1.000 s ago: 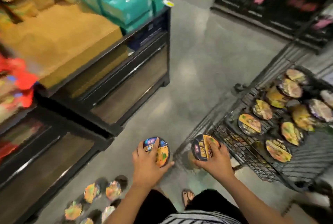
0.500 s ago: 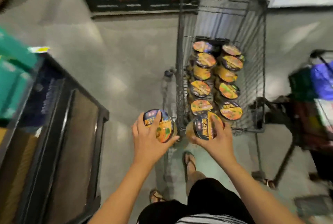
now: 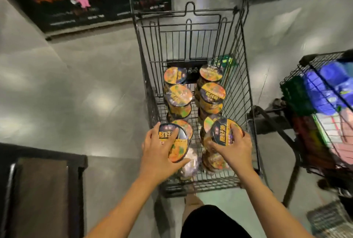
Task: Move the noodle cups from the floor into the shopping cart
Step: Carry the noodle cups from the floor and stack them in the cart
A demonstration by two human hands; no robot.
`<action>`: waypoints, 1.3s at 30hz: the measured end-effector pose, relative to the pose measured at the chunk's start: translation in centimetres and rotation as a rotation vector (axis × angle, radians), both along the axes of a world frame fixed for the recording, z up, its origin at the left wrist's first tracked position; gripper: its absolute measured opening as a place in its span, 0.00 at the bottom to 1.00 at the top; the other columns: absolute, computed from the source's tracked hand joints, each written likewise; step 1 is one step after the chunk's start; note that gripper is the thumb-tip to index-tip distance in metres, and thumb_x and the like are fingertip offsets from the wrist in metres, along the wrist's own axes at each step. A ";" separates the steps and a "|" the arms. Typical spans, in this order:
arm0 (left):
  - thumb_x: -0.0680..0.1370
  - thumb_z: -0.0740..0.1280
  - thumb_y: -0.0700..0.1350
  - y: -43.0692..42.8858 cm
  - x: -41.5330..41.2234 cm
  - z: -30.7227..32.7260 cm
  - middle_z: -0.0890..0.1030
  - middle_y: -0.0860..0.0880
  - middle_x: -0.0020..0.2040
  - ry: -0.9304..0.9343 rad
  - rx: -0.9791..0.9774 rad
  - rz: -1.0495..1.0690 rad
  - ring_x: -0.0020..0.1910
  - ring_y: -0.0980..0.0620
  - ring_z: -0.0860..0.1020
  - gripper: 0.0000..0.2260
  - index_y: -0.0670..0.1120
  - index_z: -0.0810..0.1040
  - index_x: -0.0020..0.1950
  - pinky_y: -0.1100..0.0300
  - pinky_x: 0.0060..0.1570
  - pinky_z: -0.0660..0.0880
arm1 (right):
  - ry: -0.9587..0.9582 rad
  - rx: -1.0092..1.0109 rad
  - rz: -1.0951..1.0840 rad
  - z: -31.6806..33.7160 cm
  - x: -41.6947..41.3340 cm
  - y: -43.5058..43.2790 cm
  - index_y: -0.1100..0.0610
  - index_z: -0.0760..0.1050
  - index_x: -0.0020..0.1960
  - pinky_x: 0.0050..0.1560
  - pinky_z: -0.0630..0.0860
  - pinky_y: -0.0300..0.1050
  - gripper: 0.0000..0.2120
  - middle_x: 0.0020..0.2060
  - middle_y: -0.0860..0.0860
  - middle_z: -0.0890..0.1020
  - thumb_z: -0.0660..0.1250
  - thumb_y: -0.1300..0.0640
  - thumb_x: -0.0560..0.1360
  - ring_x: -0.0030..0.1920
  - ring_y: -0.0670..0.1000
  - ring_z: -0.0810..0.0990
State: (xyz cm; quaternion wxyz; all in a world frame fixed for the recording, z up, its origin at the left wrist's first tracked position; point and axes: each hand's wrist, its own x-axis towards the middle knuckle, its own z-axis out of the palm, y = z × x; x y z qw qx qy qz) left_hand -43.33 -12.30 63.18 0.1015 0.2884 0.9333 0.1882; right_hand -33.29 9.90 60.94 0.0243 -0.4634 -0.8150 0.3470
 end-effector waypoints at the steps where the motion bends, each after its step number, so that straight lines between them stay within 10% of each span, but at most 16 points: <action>1: 0.64 0.58 0.76 1.4 -1.1 -0.3 0.56 0.42 0.76 -0.010 -0.027 -0.009 0.72 0.40 0.56 0.40 0.62 0.63 0.74 0.41 0.66 0.64 | -0.019 0.011 0.025 -0.5 -1.1 1.2 0.47 0.61 0.75 0.67 0.68 0.53 0.53 0.67 0.59 0.65 0.73 0.29 0.56 0.67 0.61 0.66; 13: 0.66 0.59 0.76 10.2 -8.4 -8.5 0.59 0.37 0.75 -0.107 -0.297 -0.020 0.69 0.33 0.61 0.41 0.58 0.65 0.75 0.38 0.66 0.65 | -0.254 0.214 0.267 -6.3 -8.4 8.0 0.50 0.61 0.75 0.61 0.70 0.52 0.51 0.65 0.62 0.64 0.72 0.29 0.59 0.62 0.61 0.66; 23: 0.69 0.59 0.76 10.7 -8.3 -9.3 0.41 0.42 0.79 -0.223 -0.345 -0.062 0.75 0.36 0.45 0.42 0.63 0.47 0.78 0.42 0.73 0.50 | -0.319 0.220 0.274 -6.2 -8.8 7.0 0.47 0.59 0.75 0.61 0.71 0.54 0.51 0.66 0.61 0.63 0.74 0.34 0.59 0.63 0.62 0.68; 29: 0.68 0.55 0.77 9.3 -7.5 -8.1 0.33 0.39 0.77 -0.223 -0.308 -0.134 0.76 0.35 0.36 0.45 0.61 0.39 0.78 0.40 0.73 0.44 | -0.474 0.145 0.177 -5.0 -7.9 4.7 0.44 0.43 0.78 0.72 0.55 0.63 0.59 0.76 0.63 0.44 0.69 0.25 0.59 0.75 0.65 0.50; 39: 0.69 0.43 0.76 3.6 -4.1 -3.4 0.39 0.36 0.78 -0.135 -0.179 -0.439 0.76 0.35 0.38 0.45 0.52 0.46 0.80 0.39 0.73 0.47 | -0.416 0.079 -0.246 -0.1 1.4 -8.3 0.50 0.50 0.79 0.70 0.60 0.59 0.56 0.74 0.64 0.57 0.61 0.21 0.60 0.73 0.64 0.58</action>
